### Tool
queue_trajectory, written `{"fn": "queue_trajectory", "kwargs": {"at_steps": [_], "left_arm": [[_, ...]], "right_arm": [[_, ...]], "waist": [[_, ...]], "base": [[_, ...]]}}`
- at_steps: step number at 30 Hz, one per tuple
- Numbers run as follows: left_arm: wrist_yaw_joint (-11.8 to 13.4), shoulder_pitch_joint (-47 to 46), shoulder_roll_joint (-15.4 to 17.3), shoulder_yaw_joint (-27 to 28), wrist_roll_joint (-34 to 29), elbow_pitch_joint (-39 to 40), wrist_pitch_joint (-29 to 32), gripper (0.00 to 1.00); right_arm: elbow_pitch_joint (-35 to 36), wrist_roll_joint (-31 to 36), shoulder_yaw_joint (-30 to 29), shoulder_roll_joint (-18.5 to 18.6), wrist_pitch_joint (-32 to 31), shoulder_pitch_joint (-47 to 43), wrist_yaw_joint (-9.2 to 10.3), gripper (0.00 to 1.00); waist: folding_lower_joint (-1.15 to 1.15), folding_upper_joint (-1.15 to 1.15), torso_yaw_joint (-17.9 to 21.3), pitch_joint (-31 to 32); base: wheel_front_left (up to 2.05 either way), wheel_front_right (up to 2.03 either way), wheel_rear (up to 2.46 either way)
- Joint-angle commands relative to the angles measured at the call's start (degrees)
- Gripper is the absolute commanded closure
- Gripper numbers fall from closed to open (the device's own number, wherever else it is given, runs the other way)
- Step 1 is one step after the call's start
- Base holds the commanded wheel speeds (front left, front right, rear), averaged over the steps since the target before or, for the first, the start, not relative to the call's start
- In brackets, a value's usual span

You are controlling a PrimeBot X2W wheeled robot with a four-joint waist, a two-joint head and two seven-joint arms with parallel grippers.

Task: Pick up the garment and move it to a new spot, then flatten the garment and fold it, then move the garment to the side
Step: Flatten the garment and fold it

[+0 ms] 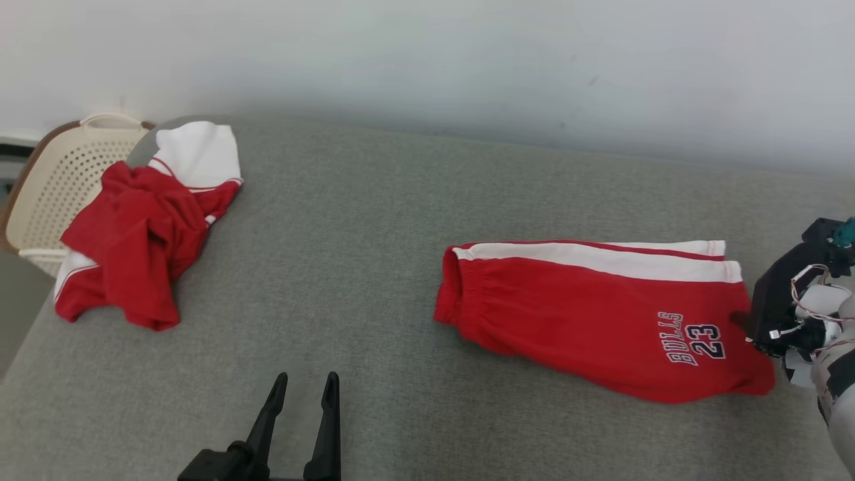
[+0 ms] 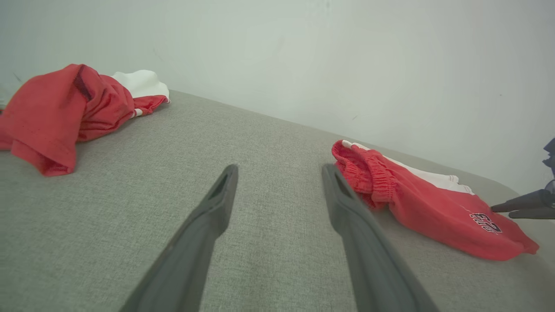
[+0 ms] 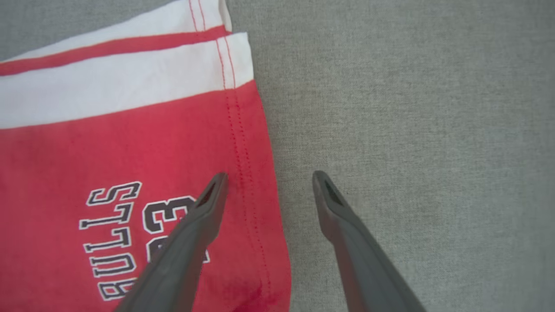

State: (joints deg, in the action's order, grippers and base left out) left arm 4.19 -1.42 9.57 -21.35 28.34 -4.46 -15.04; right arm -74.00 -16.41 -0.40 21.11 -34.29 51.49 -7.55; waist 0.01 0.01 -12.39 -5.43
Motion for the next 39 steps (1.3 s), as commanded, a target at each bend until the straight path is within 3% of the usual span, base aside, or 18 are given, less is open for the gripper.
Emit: {"fn": "queue_trajectory", "kwargs": {"at_steps": [1,6,12,15,16,17,19,33,39], "left_arm": [[0.08,-0.82,0.07,0.0,-0.17,0.07,-0.03,0.0],[-0.03,-1.06,0.15,-0.27,-0.18,0.45,0.05,0.0],[-0.18,-1.2,-0.04,-0.31,0.22,0.65,0.02,0.0],[-0.42,-1.48,-0.37,-0.62,0.21,0.4,0.0,0.0],[-0.45,-1.65,-0.41,-0.66,0.19,0.34,0.0,0.0],[-0.47,-1.82,-0.43,-0.67,0.17,0.27,-0.01,0.0],[-0.44,-1.87,-0.44,-0.62,0.19,0.16,-0.02,0.0],[0.64,-1.07,-0.1,-0.07,0.67,0.07,0.09,0.0],[1.15,0.27,-0.13,0.21,1.37,0.01,0.16,0.0]], "right_arm": [[-0.02,1.3,-1.96,-0.19,-0.28,0.0,0.14,0.0],[-0.03,4.63,-6.51,-1.23,-0.69,-0.45,0.13,0.0],[-0.48,8.71,-12.6,-5.75,-0.96,-0.41,-0.08,0.0],[-0.62,10.72,-14.86,-6.28,-1.52,-0.82,-0.15,0.0],[-0.64,11.61,-15.56,-6.17,-1.15,-0.79,-0.15,0.35],[-0.64,12.57,-16.2,-5.97,-0.75,-0.74,-0.15,0.6],[-0.6,14.17,-17.59,-5.39,0.09,-0.63,-0.13,1.0],[6.69,29.48,-28.11,-1.8,-0.67,-4.6,0.16,1.0],[12.02,32.9,-31.85,-5.78,-3.09,-5.84,0.14,1.0]], "waist": [[-0.01,-0.01,-2.42,-2.14],[-0.01,-0.01,-3.74,-3.47],[-0.01,-0.01,-4.54,-4.62],[-0.01,-0.01,-4.94,-4.8],[-0.01,-0.01,-5.05,-4.8],[-0.01,-0.01,-5.13,-4.79],[-0.01,-0.01,-5.19,-4.7],[-0.01,-0.01,-2.92,-1.13],[-0.01,-0.01,-1.17,1.91]], "base": [[0.0,0.0,0.0],[0.0,0.0,0.0],[0.0,0.0,0.0],[0.0,0.0,0.0],[0.0,0.0,0.0],[0.0,0.0,0.0],[0.0,0.0,0.0],[0.0,0.0,0.0],[0.0,0.0,0.0]]}}
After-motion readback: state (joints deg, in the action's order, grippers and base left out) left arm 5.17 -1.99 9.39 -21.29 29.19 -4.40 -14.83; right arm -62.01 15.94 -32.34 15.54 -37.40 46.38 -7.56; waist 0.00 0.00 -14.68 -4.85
